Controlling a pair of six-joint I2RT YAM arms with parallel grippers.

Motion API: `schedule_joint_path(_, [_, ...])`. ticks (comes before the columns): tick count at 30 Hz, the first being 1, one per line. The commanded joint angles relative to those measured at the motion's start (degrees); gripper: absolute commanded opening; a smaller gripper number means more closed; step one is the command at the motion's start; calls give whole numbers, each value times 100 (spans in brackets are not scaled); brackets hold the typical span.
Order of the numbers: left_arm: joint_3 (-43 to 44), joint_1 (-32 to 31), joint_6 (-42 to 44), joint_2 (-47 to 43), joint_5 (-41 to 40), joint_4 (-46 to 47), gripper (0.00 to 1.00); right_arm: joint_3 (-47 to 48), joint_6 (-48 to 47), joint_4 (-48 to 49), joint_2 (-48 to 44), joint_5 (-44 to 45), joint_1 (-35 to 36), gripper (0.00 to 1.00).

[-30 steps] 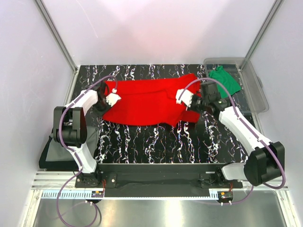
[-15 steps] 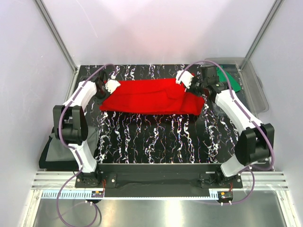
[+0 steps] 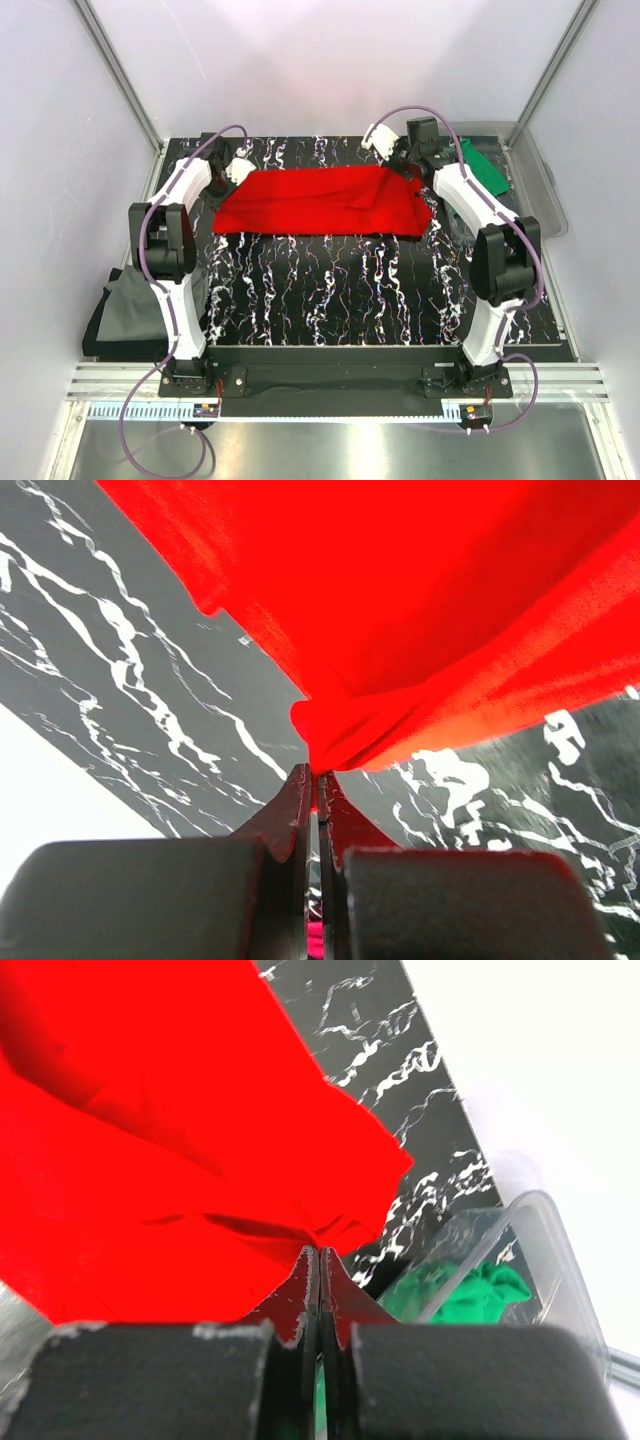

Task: Fold and stack the t-shirts
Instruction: Fold the tshirt

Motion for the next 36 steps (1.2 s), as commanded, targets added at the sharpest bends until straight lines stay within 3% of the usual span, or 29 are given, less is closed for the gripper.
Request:
schedule_joint_path(1, [523,44,-86,199,-238,38,0,583,119,326,303,144,-76,0])
schedule_joint_path(11, [1296,44,-68,797,-387,-76,0,1506,163,378,1139,267,-208,0])
schedule_joint_path(29, [1393,88,-243,929,-484,-129,1,2359,347,387,2079,187,-217,0])
schedule_joint_path(30, [1411,88,-279,930,-501,-129,15,2516,408,378,2141,205,-226,0])
schedule_joint_path(32, [1472,88,-410,886,-571,-138,28,2718,531,396,2360,249,-217,1])
schedule_joint_path(34, [1577,88,-577,746,-589,-138,44,3201,917,396,2605,494,-200,23])
schedule_joint_path(36, [1578,88,-788,553,-467,-111,47,3483,1241,396,2642,758,-191,41])
